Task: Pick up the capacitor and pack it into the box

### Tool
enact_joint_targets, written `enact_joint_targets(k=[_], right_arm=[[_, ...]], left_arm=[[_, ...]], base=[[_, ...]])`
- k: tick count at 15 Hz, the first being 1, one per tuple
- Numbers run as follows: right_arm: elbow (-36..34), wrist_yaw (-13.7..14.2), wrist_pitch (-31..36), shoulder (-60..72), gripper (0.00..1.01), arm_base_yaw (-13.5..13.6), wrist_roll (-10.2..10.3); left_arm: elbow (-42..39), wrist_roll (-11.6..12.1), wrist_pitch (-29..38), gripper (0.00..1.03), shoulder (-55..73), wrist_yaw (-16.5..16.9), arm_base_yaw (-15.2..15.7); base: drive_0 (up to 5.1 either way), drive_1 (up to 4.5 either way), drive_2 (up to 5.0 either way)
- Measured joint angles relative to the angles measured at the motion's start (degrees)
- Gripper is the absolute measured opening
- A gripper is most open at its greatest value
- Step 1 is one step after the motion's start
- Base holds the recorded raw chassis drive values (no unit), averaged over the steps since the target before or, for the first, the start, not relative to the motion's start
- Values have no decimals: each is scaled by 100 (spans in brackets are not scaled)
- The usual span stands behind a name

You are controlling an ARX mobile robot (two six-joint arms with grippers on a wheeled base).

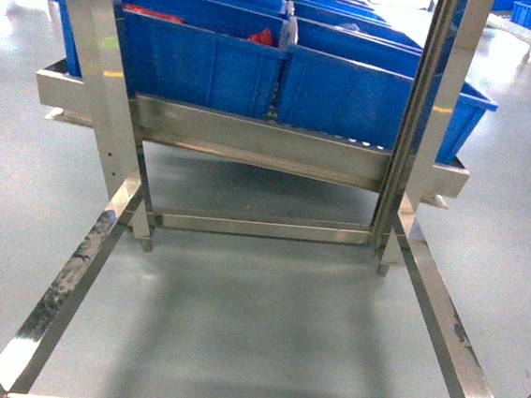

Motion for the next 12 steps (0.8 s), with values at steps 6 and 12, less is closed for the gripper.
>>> enact_joint_targets(k=[6, 12], right_arm=[[0, 0, 0, 0, 98, 0, 0], [0, 0, 0, 0, 98, 0, 0]], left_arm=[[-2, -2, 0, 98, 0, 0, 0], [0, -2, 2, 98, 0, 0, 0]], base=[[0, 0, 0], [0, 0, 0]])
